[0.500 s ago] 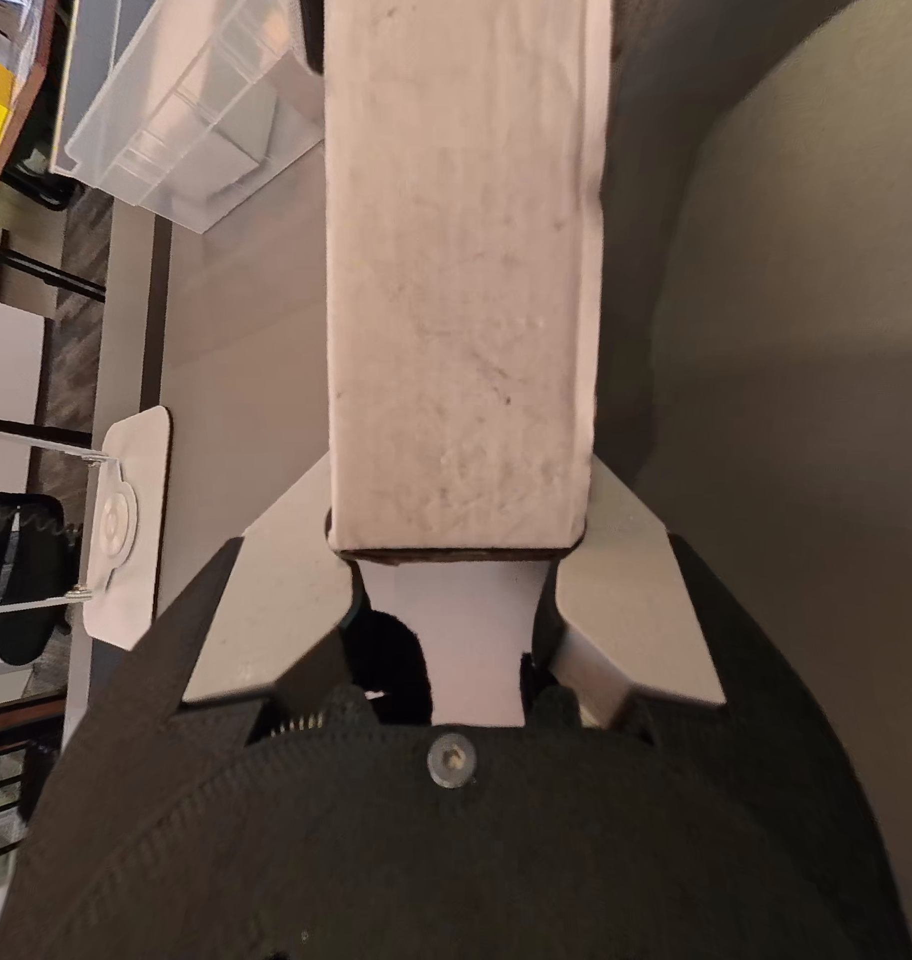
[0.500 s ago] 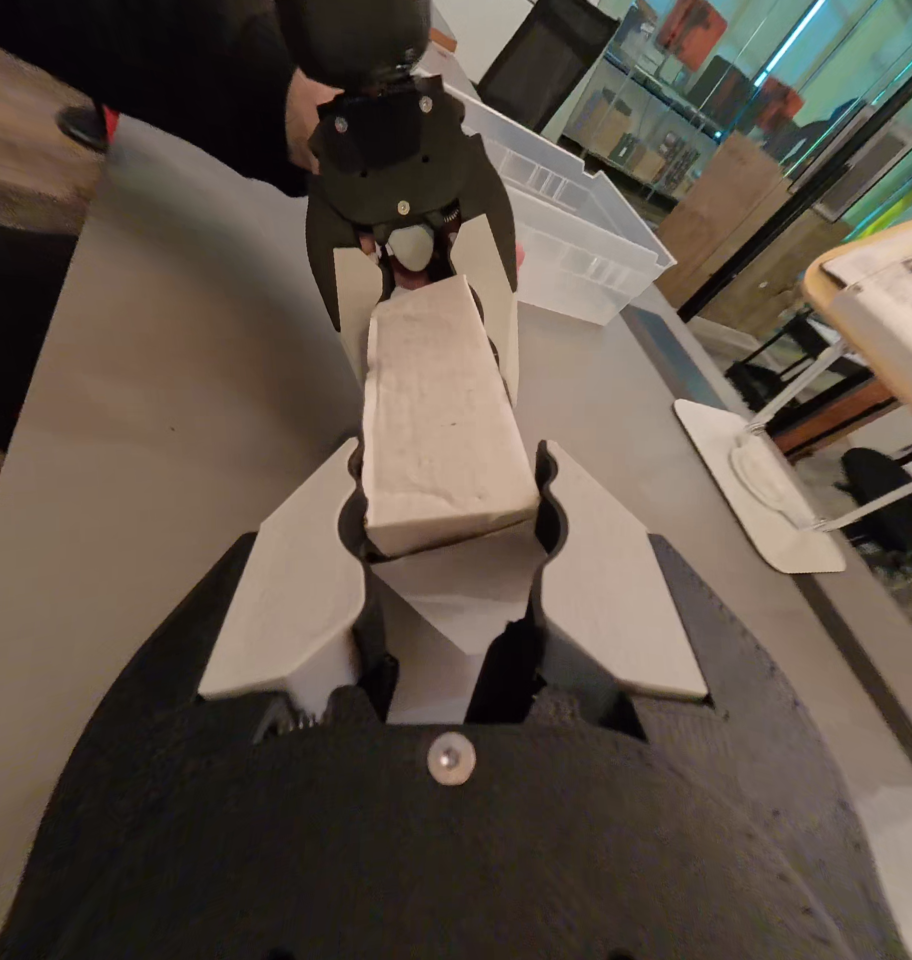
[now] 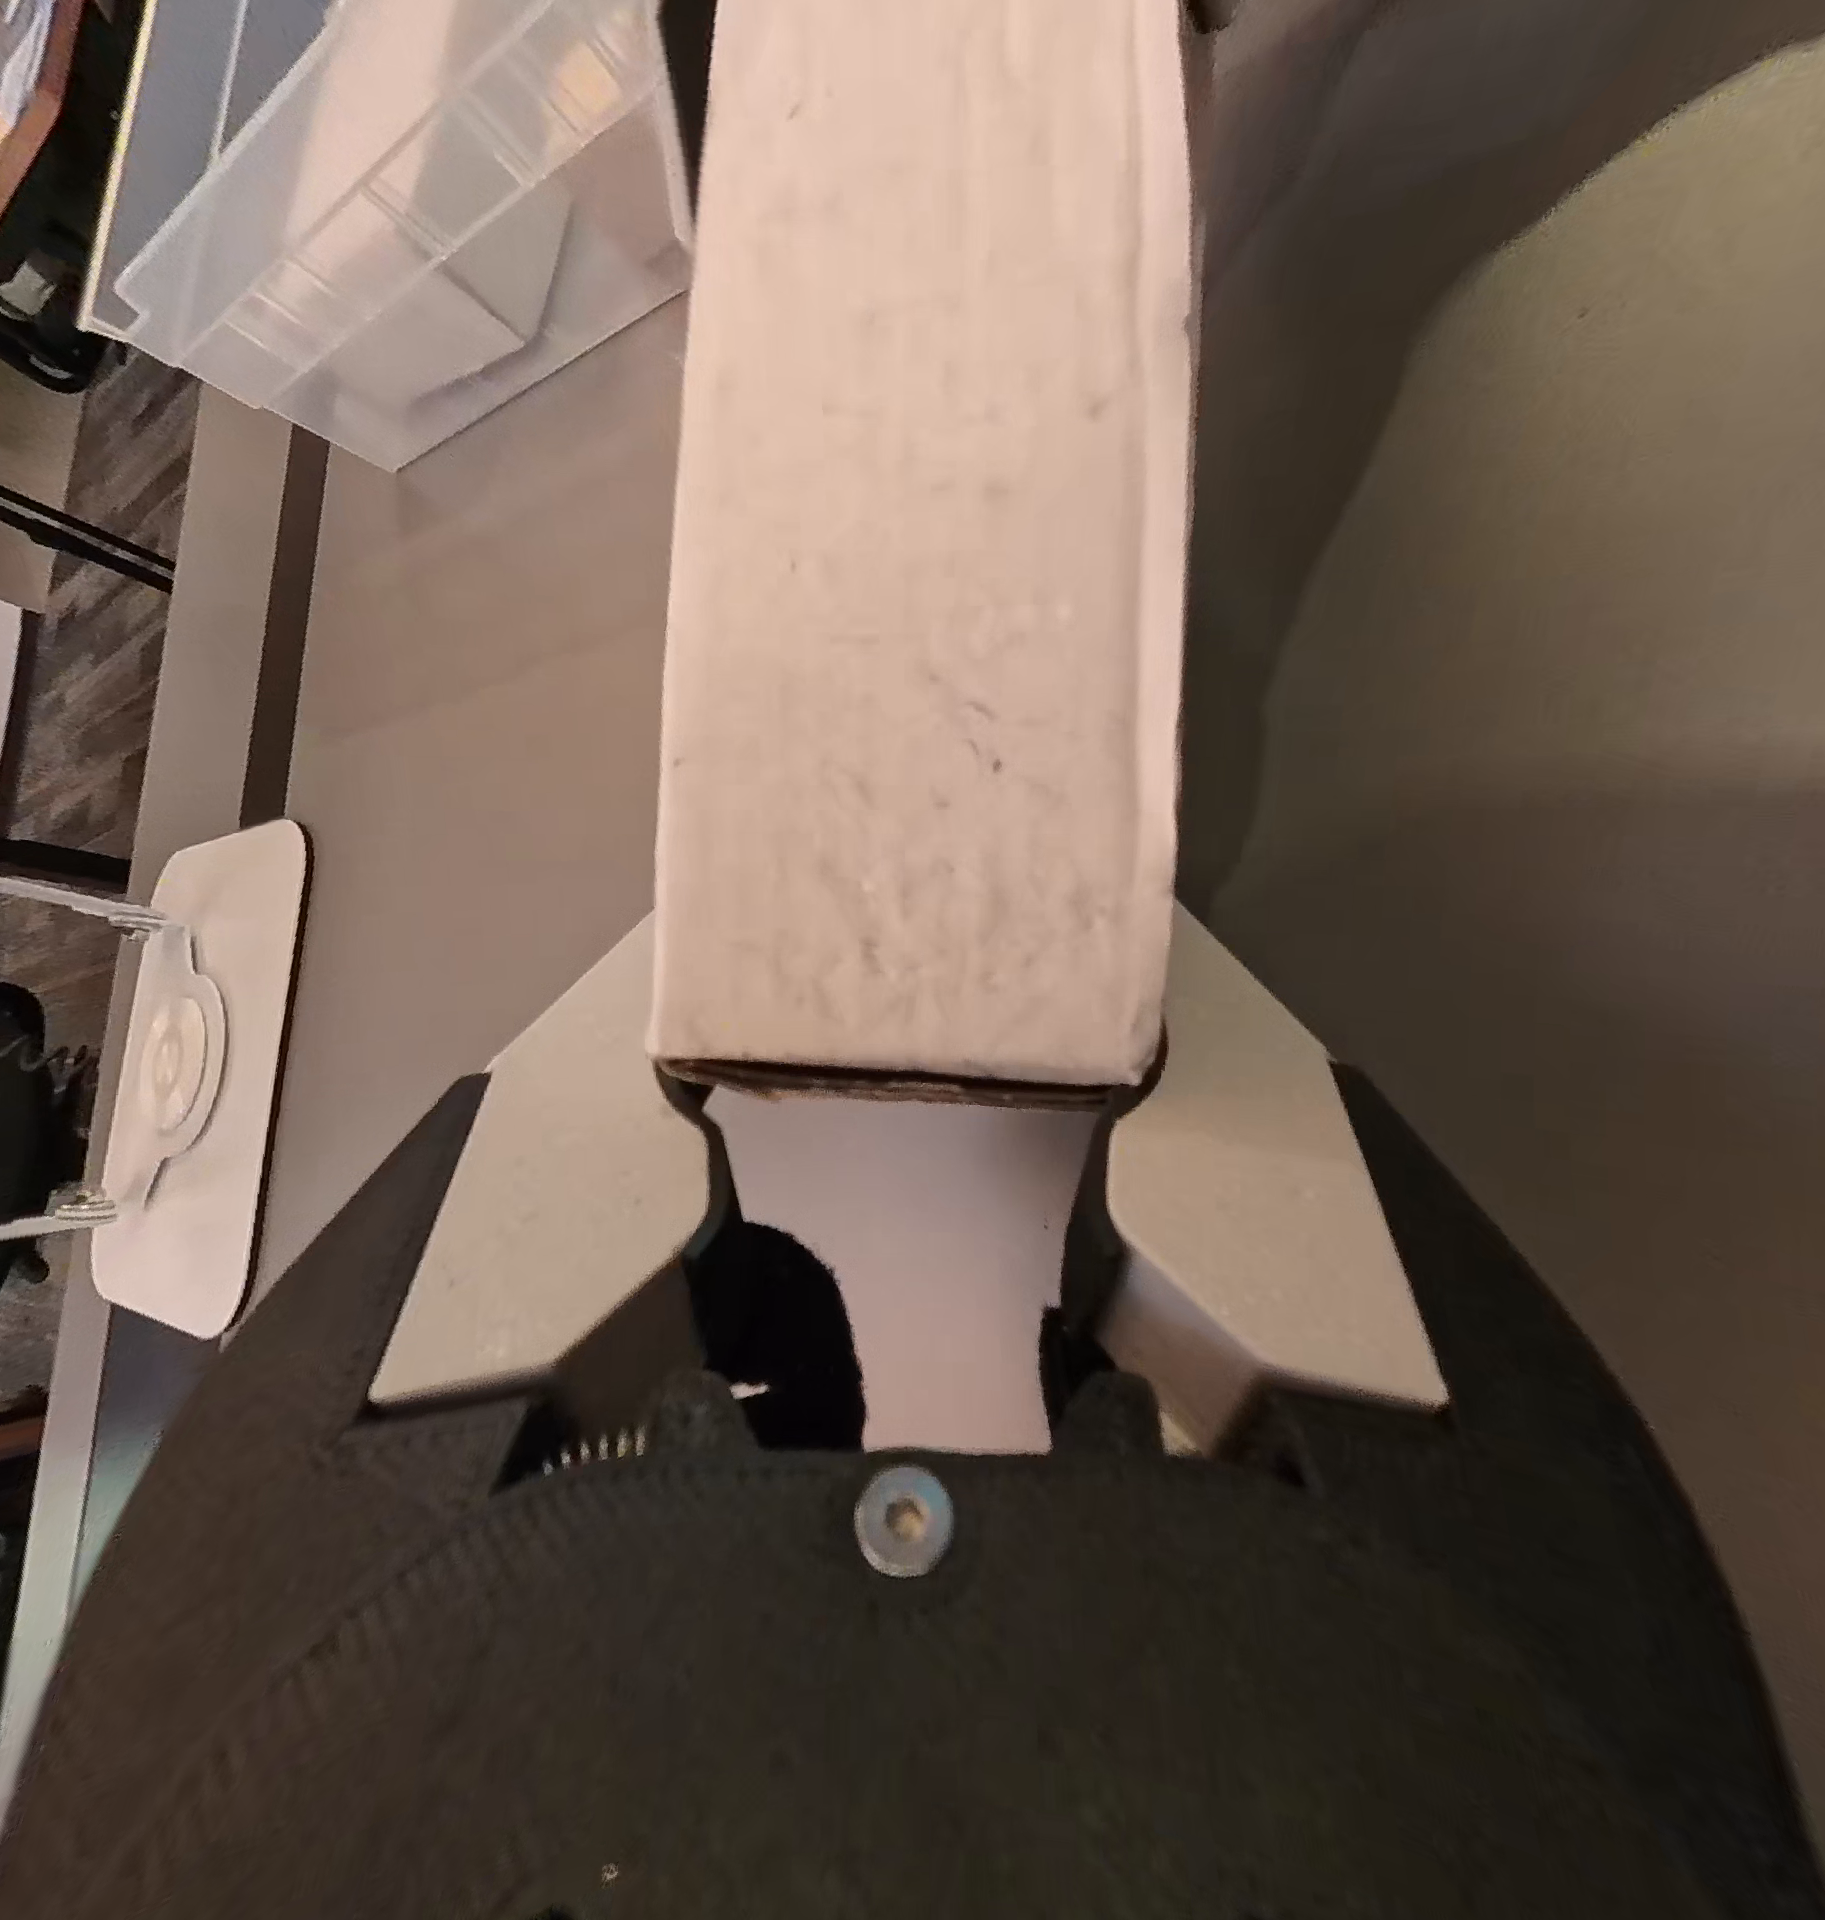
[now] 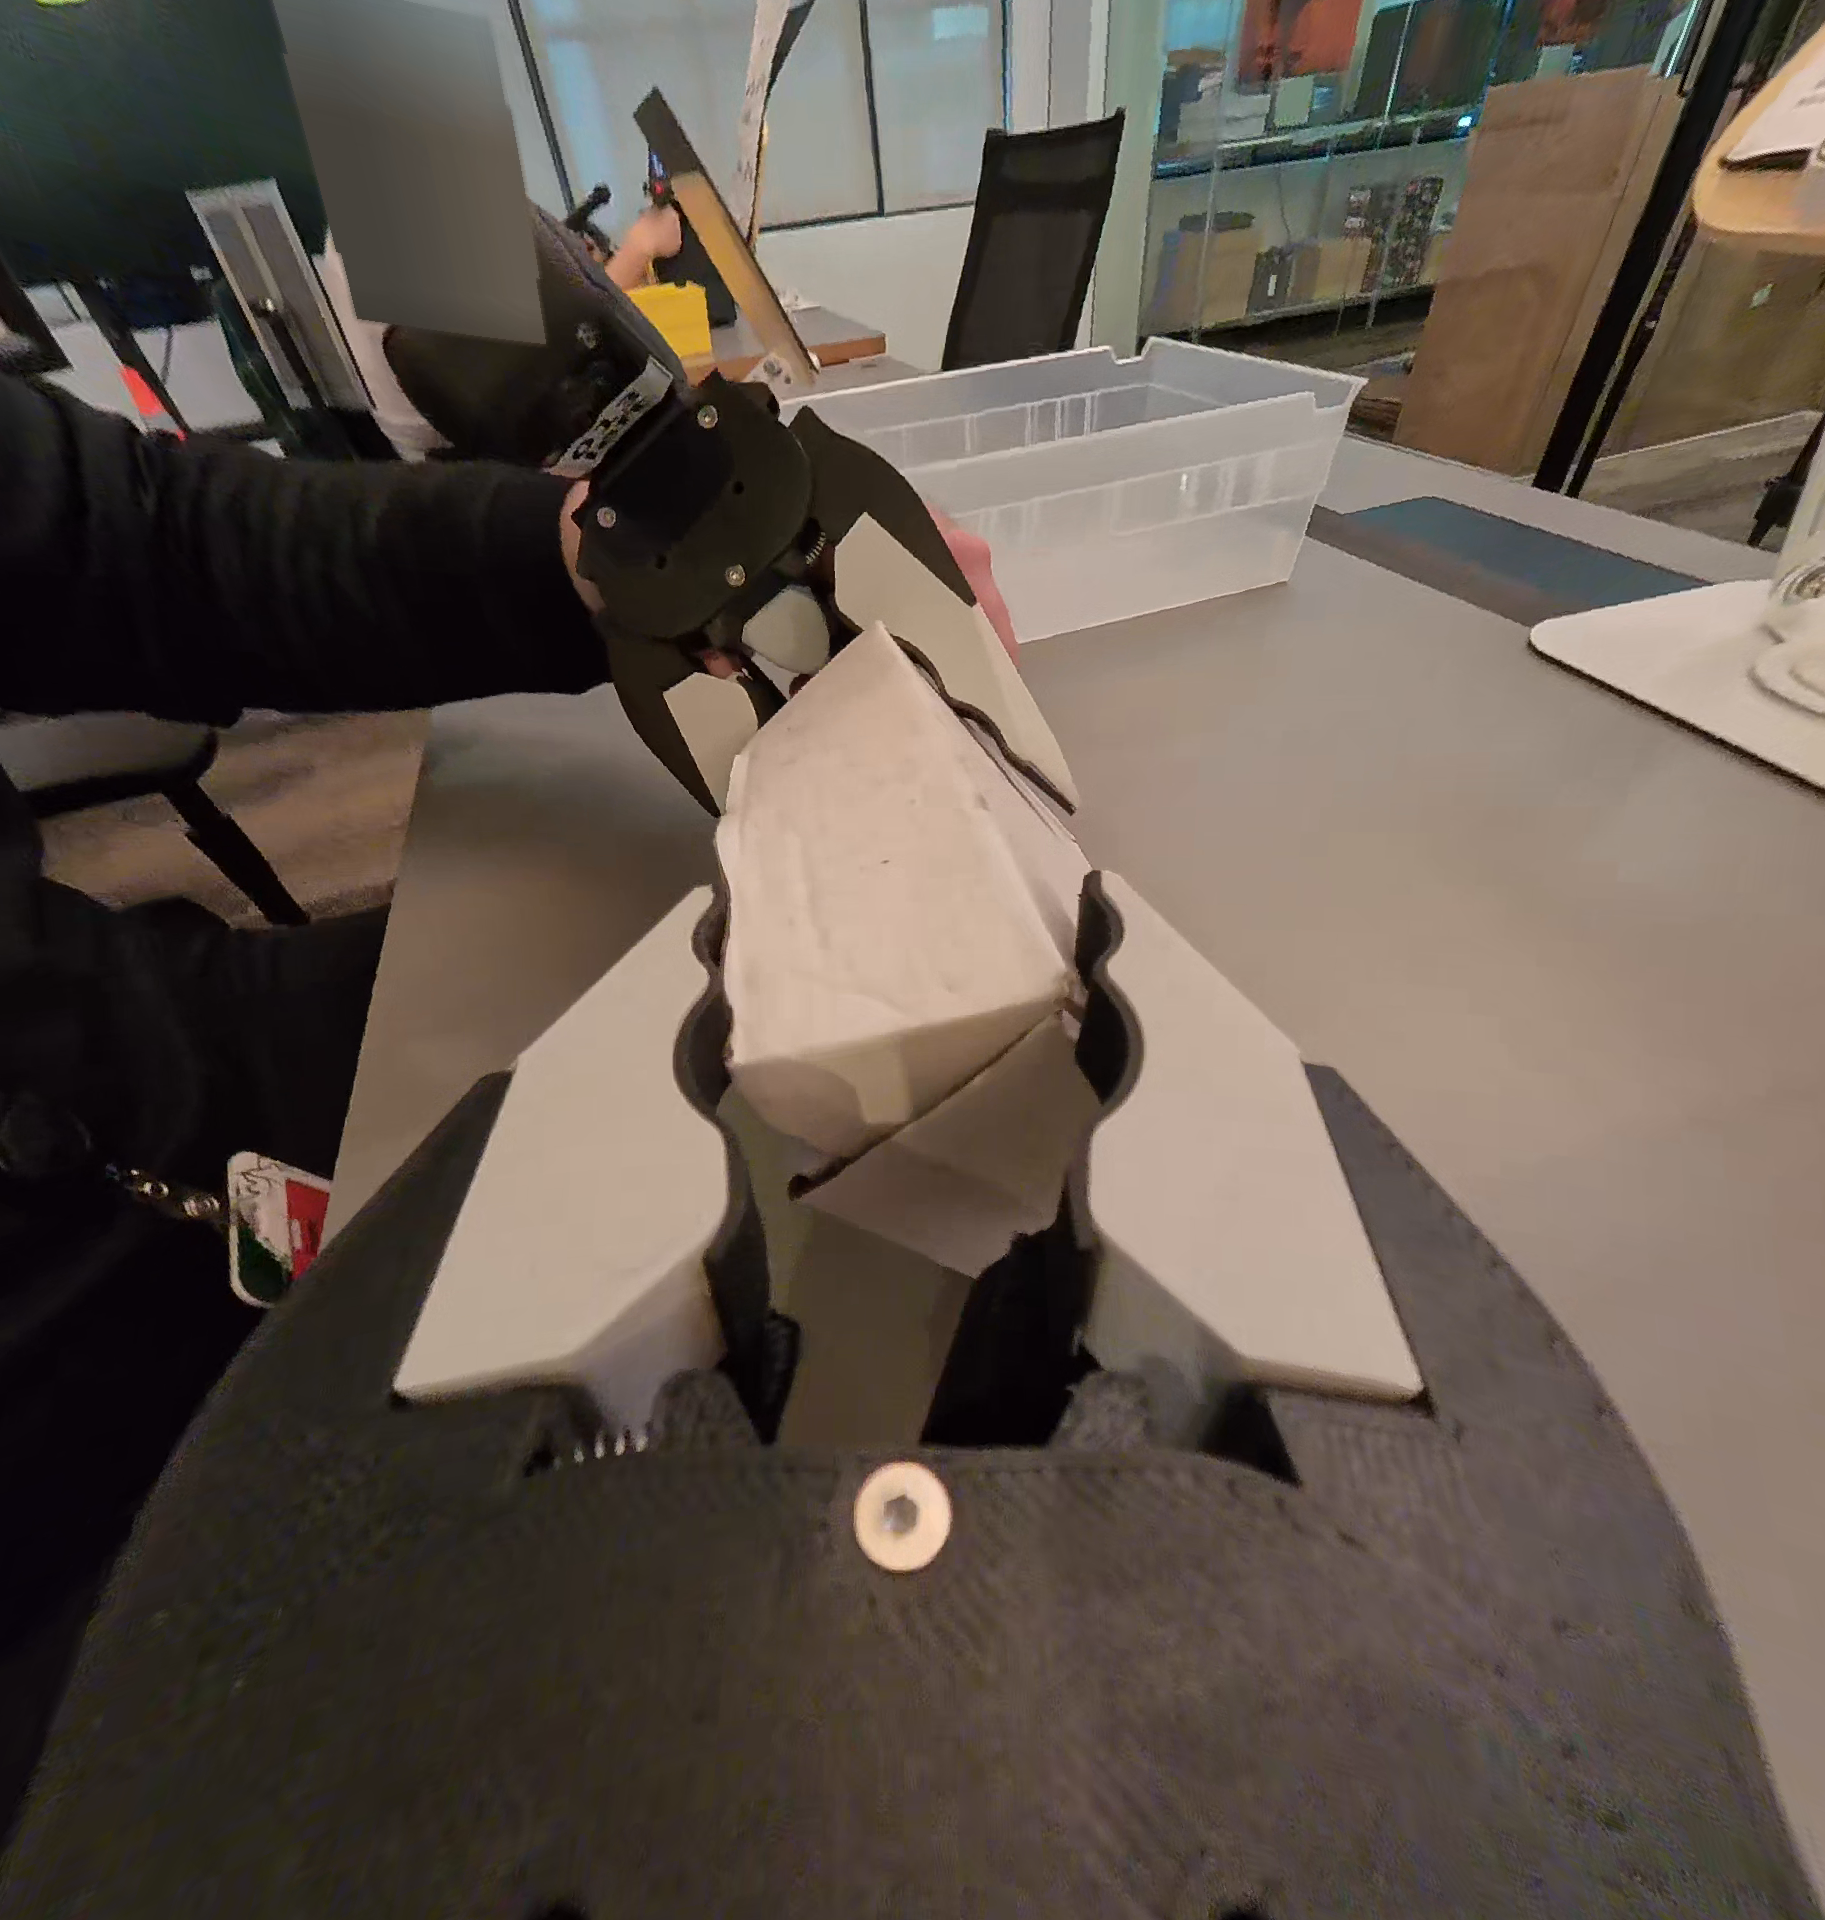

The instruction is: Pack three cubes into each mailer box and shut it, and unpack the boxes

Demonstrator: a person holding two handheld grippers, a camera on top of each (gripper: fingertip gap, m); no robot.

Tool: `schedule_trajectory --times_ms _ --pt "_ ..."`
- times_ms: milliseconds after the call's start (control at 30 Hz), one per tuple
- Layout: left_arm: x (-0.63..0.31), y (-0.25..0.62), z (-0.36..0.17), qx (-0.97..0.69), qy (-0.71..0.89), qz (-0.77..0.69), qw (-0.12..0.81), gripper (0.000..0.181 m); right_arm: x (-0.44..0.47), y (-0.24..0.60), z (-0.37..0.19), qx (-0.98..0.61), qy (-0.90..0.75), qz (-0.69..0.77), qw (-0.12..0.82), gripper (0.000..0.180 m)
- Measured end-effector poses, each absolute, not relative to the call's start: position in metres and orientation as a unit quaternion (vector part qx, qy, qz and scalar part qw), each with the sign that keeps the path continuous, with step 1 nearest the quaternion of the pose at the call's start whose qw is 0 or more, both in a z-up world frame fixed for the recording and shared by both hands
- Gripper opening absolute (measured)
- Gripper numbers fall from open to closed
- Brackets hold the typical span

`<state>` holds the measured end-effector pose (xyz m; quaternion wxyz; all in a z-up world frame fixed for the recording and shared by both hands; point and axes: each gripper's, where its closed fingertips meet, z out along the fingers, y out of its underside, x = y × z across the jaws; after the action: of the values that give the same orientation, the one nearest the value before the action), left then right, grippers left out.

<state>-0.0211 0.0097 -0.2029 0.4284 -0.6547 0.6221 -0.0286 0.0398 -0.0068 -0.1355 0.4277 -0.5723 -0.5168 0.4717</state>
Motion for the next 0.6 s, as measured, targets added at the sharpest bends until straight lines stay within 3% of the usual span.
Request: schedule_trajectory --times_ms 600 --pt "-0.012 0.015 -0.201 -0.665 0.578 -0.088 0.465 0.071 0.042 0.012 -0.13 -0.604 -0.432 0.546 0.387 0.065"
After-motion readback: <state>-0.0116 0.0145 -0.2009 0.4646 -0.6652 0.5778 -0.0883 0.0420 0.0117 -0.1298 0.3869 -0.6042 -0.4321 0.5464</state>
